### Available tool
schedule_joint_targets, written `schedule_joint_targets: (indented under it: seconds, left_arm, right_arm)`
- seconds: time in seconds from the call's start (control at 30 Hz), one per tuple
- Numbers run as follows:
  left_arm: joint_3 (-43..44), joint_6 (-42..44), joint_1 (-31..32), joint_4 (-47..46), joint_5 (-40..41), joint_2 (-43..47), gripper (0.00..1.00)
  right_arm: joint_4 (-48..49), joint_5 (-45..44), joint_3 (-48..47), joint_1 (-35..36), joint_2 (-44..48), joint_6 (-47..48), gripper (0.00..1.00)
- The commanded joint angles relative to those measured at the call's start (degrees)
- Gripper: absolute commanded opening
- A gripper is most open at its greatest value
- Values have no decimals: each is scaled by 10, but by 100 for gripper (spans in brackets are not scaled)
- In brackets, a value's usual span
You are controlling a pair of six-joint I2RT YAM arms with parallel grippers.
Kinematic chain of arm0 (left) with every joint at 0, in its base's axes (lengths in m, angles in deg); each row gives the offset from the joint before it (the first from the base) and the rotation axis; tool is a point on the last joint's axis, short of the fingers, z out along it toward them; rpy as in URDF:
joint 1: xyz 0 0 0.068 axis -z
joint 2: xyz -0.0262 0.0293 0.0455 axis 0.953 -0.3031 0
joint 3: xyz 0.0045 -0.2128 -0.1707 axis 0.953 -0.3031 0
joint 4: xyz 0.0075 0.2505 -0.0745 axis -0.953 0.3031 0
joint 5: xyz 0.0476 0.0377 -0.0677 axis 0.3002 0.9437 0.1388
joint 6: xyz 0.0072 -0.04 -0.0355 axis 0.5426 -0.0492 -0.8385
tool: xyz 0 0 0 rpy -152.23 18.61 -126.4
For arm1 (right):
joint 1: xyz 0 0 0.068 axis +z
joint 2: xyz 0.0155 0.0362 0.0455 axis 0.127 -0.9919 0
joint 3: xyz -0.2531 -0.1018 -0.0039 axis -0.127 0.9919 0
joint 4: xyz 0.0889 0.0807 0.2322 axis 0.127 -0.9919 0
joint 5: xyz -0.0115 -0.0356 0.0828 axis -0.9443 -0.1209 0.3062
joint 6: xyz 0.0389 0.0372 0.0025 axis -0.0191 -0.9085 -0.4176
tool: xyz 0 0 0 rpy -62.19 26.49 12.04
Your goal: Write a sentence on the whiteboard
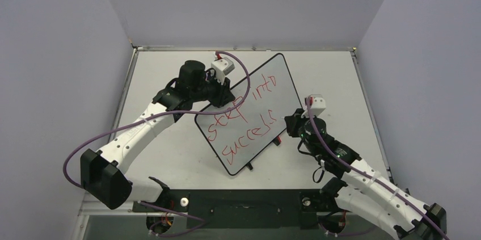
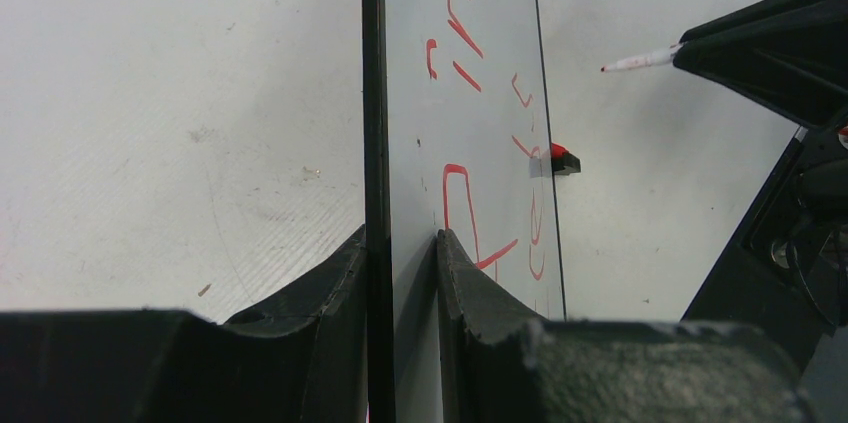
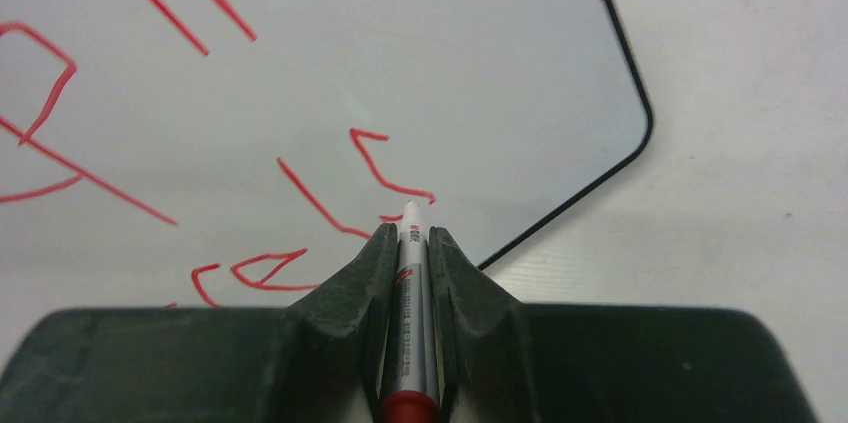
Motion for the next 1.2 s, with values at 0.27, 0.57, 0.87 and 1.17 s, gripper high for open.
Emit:
schedule_joint_targets:
  seconds: [0.27,0.57,0.87,1.17]
  left_arm:
    - [-7,44,5,-53,14,36,0]
    - [-9,44,6,-53,17,37,0]
    - [-9,45,6,-53,19,38,0]
    - [-9,46,6,-52,19,36,0]
  right_arm:
    - [-12,-150,-22,-25,-74,-39,0]
    - [63,-121,-22,-42,-140,-41,0]
    - [122,-87,-18,-53,-188,-35,0]
    - [162,-63,3,-57,-195,-32,0]
